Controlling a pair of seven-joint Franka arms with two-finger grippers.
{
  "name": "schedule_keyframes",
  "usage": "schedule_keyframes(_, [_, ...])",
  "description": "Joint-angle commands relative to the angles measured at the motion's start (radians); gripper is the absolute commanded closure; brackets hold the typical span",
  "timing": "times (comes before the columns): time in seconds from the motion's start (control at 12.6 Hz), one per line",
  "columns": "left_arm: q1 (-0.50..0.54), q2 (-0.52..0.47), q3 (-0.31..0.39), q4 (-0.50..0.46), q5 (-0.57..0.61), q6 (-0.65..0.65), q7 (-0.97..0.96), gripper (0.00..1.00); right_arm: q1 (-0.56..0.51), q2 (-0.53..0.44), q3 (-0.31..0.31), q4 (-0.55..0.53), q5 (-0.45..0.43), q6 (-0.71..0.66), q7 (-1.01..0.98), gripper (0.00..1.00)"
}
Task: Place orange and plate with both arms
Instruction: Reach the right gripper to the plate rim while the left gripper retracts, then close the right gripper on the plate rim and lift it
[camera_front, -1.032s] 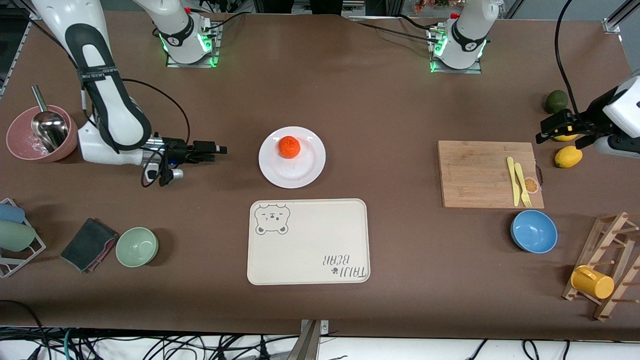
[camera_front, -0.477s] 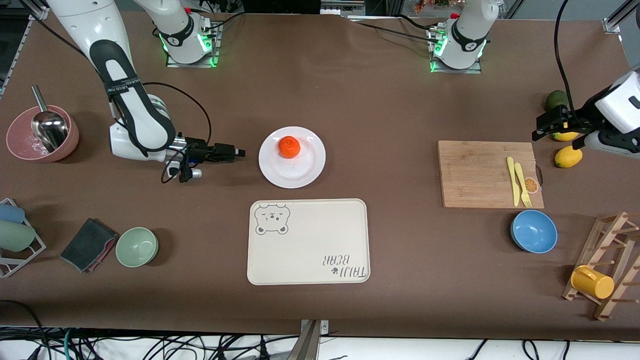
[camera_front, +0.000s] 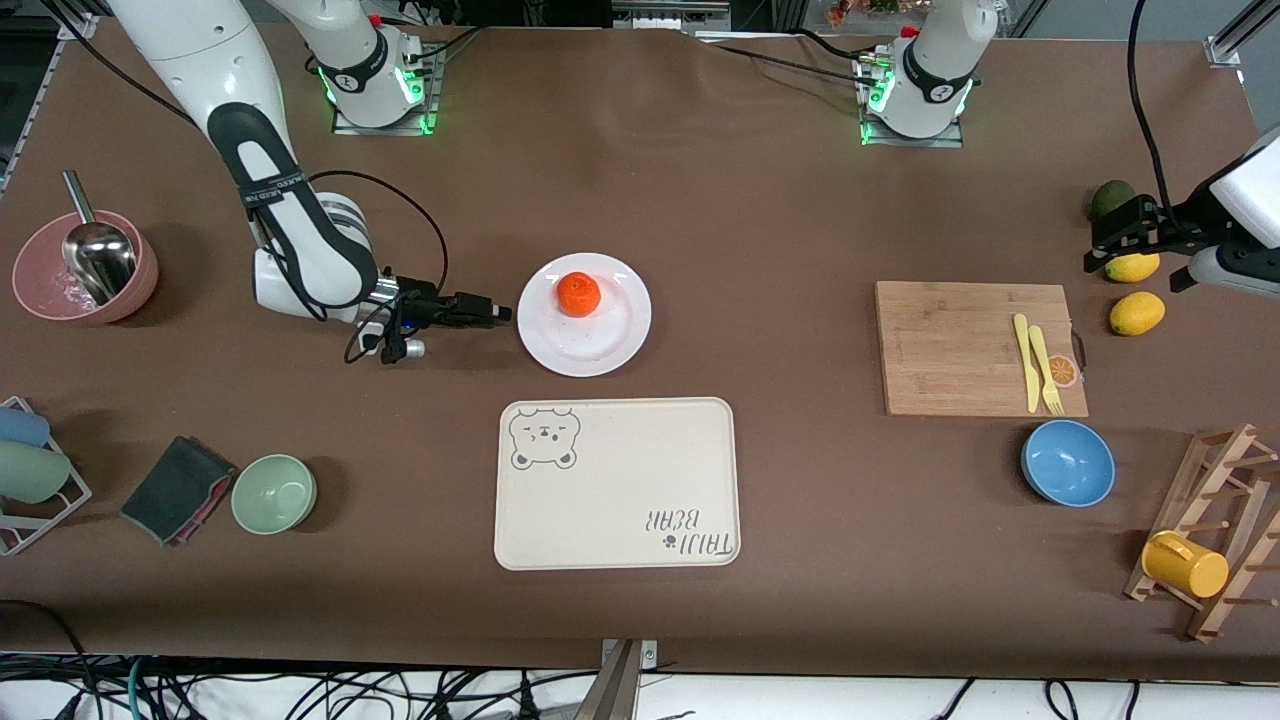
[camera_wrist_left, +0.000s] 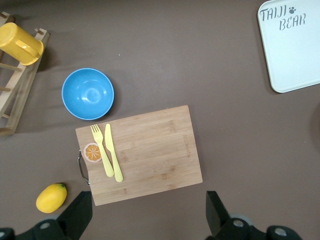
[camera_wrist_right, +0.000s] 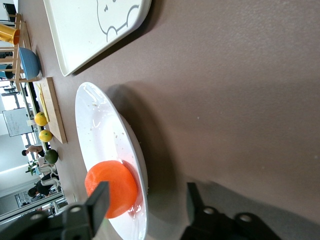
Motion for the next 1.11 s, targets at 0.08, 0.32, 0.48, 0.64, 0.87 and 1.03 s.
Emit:
schedule_keyframes(0.08, [-0.010, 0.001, -0.012, 0.014, 0.050, -0.025, 0.019, 0.00, -0.014, 0.004, 0.052, -0.006, 0.069, 0.050, -0.029, 0.38])
schedule_keyframes(0.32, [-0.008, 0.002, -0.010, 0.013, 0.048, -0.024, 0.021, 0.00, -0.014, 0.016, 0.075, -0.003, 0.106, 0.076, -0.039, 0.38])
schedule_keyframes(0.48, [-0.008, 0.002, -0.012, 0.010, 0.048, -0.025, 0.021, 0.00, -0.014, 0.034, 0.083, -0.001, 0.146, 0.083, -0.071, 0.40])
schedule_keyframes(0.64, [-0.010, 0.002, -0.012, 0.007, 0.048, -0.025, 0.021, 0.00, -0.013, 0.039, 0.092, -0.001, 0.181, 0.101, -0.101, 0.47])
schedule_keyframes(0.87, [-0.007, 0.010, -0.012, 0.005, 0.048, -0.025, 0.031, 0.00, -0.013, 0.039, 0.102, -0.001, 0.193, 0.115, -0.102, 0.58])
schedule_keyframes(1.03, [0.000, 0.011, -0.010, 0.005, 0.048, -0.024, 0.045, 0.00, -0.013, 0.039, 0.104, 0.000, 0.204, 0.115, -0.102, 0.61])
